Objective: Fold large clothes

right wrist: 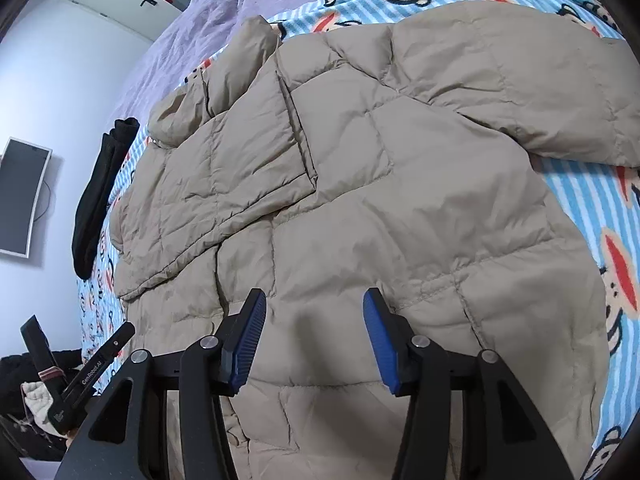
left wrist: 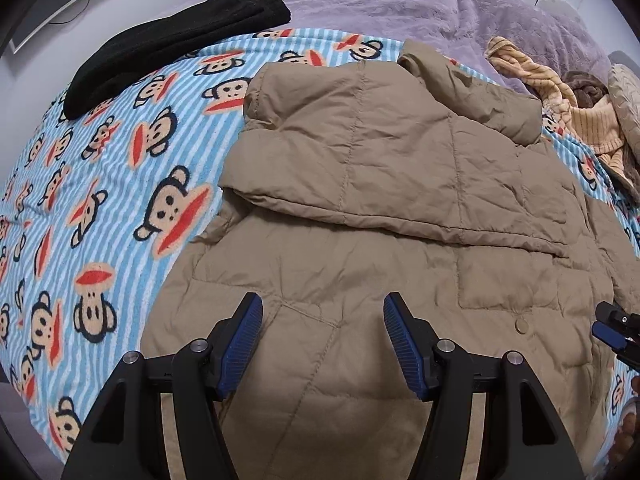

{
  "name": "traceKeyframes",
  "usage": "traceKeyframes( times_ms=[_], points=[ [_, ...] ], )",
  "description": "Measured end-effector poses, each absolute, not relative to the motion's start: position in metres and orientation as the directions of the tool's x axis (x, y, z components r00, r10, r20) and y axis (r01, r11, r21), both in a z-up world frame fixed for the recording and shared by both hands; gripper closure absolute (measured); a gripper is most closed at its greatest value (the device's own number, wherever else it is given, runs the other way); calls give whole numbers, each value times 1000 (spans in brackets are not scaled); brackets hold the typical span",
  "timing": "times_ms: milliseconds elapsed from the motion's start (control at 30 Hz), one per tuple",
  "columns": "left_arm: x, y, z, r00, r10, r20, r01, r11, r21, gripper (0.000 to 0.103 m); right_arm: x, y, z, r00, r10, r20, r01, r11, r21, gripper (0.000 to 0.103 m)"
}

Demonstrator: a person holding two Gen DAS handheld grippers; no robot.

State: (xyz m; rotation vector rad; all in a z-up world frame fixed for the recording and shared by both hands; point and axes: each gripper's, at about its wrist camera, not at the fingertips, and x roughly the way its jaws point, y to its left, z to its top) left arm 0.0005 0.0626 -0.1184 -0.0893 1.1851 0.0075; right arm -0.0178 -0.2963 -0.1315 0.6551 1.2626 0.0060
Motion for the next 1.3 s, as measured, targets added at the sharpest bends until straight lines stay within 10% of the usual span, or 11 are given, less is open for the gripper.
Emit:
traceKeyframes(
  times_ms=[300, 400, 1167, 1300],
  points=[
    [-19, 64, -115, 361, -77, -930, -50, 994, -102, 38, -25, -291, -132, 313, 373, -873, 308, 830, 466, 38],
    [-23, 67, -115, 374, -80, -924, -44, 994, -104, 0, -28, -286, -132, 303, 377, -875, 301, 833, 463, 38],
    [-43, 105, -127, 337, -112, -935, 25, 994, -111, 0, -72, -254, -112, 391, 331, -859, 365, 801, 475, 20],
    [-46, 94, -131, 330, -111, -938, 34, 994, -106, 0, -80, -258, -113, 413, 329, -849, 379, 786, 489, 0]
  ],
)
